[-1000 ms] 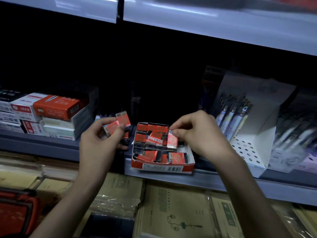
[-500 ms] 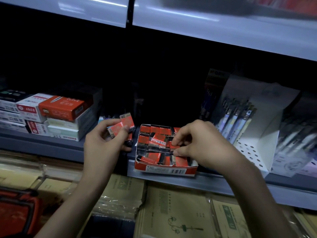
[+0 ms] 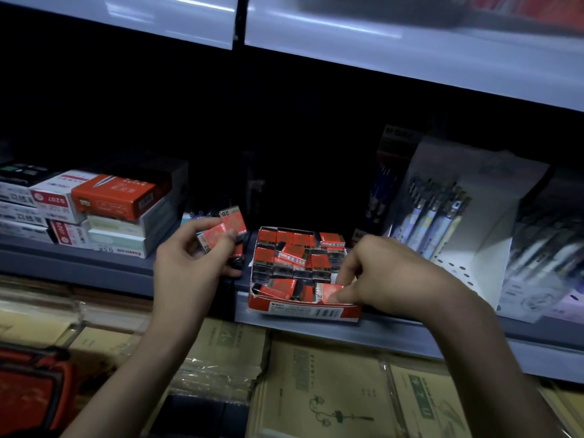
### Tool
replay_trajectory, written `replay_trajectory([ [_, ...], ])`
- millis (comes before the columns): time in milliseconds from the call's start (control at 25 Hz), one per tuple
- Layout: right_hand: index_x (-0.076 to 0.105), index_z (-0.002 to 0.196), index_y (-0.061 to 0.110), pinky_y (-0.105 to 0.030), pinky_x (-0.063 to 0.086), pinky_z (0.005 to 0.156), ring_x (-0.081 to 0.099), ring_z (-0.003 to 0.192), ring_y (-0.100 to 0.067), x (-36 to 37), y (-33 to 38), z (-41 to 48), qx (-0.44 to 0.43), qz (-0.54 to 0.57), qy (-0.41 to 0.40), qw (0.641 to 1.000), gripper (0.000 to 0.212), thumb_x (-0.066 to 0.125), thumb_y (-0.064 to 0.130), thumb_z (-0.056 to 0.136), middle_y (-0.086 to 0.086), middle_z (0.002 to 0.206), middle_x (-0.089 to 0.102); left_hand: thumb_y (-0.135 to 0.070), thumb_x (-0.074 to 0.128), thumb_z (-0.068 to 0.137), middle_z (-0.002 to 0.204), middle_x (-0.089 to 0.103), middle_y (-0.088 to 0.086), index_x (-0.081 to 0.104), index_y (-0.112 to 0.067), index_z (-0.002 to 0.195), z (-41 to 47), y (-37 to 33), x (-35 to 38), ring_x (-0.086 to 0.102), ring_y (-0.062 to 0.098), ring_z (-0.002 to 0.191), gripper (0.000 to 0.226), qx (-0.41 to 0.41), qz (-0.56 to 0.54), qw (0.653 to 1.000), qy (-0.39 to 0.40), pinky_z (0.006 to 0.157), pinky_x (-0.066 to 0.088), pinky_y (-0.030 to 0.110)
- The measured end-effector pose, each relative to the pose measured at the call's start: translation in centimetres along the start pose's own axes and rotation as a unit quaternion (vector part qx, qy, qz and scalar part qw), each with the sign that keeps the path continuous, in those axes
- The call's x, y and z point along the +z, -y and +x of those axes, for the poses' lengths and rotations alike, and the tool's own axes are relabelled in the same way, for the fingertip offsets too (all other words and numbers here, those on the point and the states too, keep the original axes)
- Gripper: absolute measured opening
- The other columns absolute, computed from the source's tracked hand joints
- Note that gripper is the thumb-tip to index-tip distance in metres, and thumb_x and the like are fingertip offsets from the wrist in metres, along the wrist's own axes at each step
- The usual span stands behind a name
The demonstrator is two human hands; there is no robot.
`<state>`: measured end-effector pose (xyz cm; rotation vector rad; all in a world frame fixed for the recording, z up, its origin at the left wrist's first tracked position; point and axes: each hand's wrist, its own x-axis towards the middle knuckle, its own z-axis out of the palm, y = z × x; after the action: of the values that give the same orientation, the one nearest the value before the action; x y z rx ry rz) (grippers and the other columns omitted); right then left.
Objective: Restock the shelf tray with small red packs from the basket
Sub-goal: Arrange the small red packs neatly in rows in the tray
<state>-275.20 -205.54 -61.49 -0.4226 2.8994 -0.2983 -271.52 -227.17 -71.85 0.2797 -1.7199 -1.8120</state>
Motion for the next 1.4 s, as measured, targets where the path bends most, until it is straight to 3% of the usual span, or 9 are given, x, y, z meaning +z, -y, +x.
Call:
replay_trajectory([
  [160, 0.074, 0.075, 0.022, -0.029, 0.051, 0.066, 0.064, 0.073, -0.006, -1.4, -0.3, -0.8, -0.017, 0.042, -0.057, 0.997, 0.018, 0.088, 0.034, 0.077, 0.009, 0.074, 0.069, -0.017, 0.073, 0.093, 0.087, 0.079, -0.002, 0.073, -0.019, 0.107, -0.1, -0.2, 0.0, 0.076, 0.018, 0.066, 0.014, 0.003, 0.002, 1.000, 0.001, 0.062, 0.064, 0.028],
  [280, 0.075, 0.090, 0.028, -0.024, 0.048, 0.064, 0.065, 0.078, -0.009, -1.9, -0.8, -0.9, -0.042, 0.046, -0.120, 0.991, 0.005, 0.076, 0.023, 0.090, 0.009, 0.084, 0.069, -0.018, 0.074, 0.093, 0.085, 0.079, -0.001, 0.073, -0.020, 0.107, -0.1, -0.2, 0.0, 0.075, 0.017, 0.066, 0.014, 0.003, 0.009, 1.000, -0.003, 0.063, 0.065, 0.031],
  [440, 0.074, 0.112, 0.027, -0.028, 0.047, 0.080, 0.062, 0.096, -0.018, -1.1, -1.0, -0.2, -0.048, 0.009, -0.127, 0.991, 0.023, 0.064, 0.013, 0.098, 0.002, 0.107, 0.066, -0.019, 0.075, 0.093, 0.084, 0.079, 0.001, 0.073, -0.020, 0.107, 0.1, -0.2, 0.0, 0.076, 0.022, 0.066, 0.014, -0.006, 0.014, 1.000, -0.008, 0.067, 0.064, 0.038],
  [600, 0.068, 0.095, 0.022, -0.042, 0.056, 0.083, 0.062, 0.092, -0.025, -0.8, -0.9, 0.3, -0.041, -0.006, -0.153, 0.987, 0.016, 0.063, 0.006, 0.095, -0.006, 0.099, 0.064, -0.019, 0.075, 0.093, 0.083, 0.079, 0.001, 0.073, -0.020, 0.107, 0.0, -0.3, 0.0, 0.076, 0.023, 0.066, 0.014, -0.009, 0.018, 1.000, -0.009, 0.067, 0.065, 0.038],
  [800, 0.072, 0.100, 0.016, -0.046, 0.058, 0.081, 0.064, 0.088, -0.028, 0.8, -0.3, 1.1, -0.047, -0.027, -0.151, 0.987, 0.017, 0.065, 0.003, 0.094, -0.009, 0.098, 0.065, -0.022, 0.076, 0.093, 0.084, 0.079, -0.003, 0.073, -0.022, 0.106, -0.1, -0.6, 0.0, 0.077, 0.020, 0.065, 0.013, -0.010, 0.031, 0.999, -0.010, 0.075, 0.064, 0.052],
  [960, 0.072, 0.095, 0.018, -0.041, 0.058, 0.078, 0.064, 0.086, -0.023, 1.5, -0.7, 1.6, -0.045, -0.007, -0.176, 0.983, 0.012, 0.072, 0.006, 0.091, -0.003, 0.092, 0.066, -0.024, 0.076, 0.092, 0.083, 0.079, -0.002, 0.074, -0.024, 0.104, -0.1, -0.7, 0.0, 0.077, 0.021, 0.064, 0.013, -0.019, 0.031, 0.999, -0.011, 0.079, 0.061, 0.060],
  [1160, 0.074, 0.109, 0.021, -0.028, 0.047, 0.081, 0.057, 0.099, -0.017, 2.4, -1.2, 1.8, -0.061, -0.034, -0.163, 0.984, 0.018, 0.073, 0.013, 0.093, 0.005, 0.108, 0.055, -0.023, 0.076, 0.092, 0.086, 0.079, -0.002, 0.073, -0.022, 0.107, -0.1, -0.7, -0.1, 0.077, 0.020, 0.067, 0.015, -0.020, 0.027, 0.999, -0.005, 0.077, 0.062, 0.059],
  [1400, 0.073, 0.086, 0.025, -0.037, 0.054, 0.081, 0.060, 0.090, -0.015, 1.8, -0.8, 1.0, -0.051, -0.025, -0.149, 0.987, 0.007, 0.080, 0.027, 0.088, 0.010, 0.098, 0.055, -0.023, 0.076, 0.092, 0.086, 0.079, -0.001, 0.073, -0.021, 0.107, 0.0, -0.6, -0.2, 0.077, 0.019, 0.067, 0.016, -0.022, 0.026, 0.999, -0.004, 0.075, 0.062, 0.059],
])
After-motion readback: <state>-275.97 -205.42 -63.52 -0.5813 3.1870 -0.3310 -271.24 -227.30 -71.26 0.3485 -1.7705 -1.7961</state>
